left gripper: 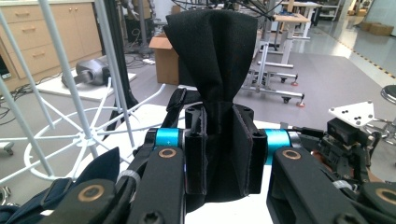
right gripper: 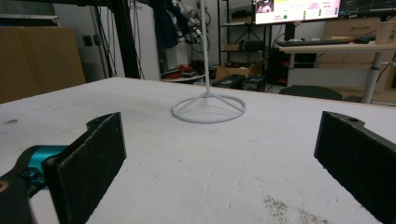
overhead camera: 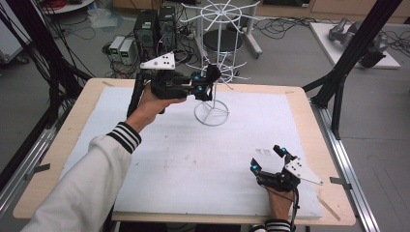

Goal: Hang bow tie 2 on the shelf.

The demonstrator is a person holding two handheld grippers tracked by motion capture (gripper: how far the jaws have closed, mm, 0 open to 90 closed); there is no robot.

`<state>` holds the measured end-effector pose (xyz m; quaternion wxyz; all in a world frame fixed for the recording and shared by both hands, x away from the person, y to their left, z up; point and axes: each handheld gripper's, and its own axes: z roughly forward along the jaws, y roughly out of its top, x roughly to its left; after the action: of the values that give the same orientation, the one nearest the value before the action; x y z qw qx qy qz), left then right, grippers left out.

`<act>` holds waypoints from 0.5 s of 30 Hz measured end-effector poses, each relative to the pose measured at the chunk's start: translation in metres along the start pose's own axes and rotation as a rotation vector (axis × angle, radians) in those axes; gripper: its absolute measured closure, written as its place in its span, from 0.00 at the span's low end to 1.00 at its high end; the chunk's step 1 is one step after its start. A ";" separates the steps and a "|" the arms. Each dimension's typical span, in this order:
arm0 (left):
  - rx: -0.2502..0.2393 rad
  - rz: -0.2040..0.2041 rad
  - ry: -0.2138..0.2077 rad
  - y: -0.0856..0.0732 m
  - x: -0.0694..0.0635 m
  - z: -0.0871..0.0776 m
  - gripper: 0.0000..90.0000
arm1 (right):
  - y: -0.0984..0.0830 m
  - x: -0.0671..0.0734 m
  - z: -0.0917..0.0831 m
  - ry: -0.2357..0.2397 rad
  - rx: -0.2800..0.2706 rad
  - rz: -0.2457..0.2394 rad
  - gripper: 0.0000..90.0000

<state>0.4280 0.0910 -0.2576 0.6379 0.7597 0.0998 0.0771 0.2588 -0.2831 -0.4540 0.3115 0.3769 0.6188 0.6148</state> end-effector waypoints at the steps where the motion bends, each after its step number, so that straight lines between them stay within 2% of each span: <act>1: -0.001 -0.002 0.001 -0.001 0.001 0.000 0.84 | 0.000 0.000 0.000 0.000 0.002 0.001 0.02; 15: -0.006 -0.013 0.009 -0.007 0.012 0.004 0.84 | 0.000 -0.001 0.000 0.002 -0.002 0.002 0.02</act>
<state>0.4398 0.0911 -0.2652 0.6402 0.7568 0.1075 0.0764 0.2593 -0.2836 -0.4539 0.3106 0.3764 0.6184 0.6160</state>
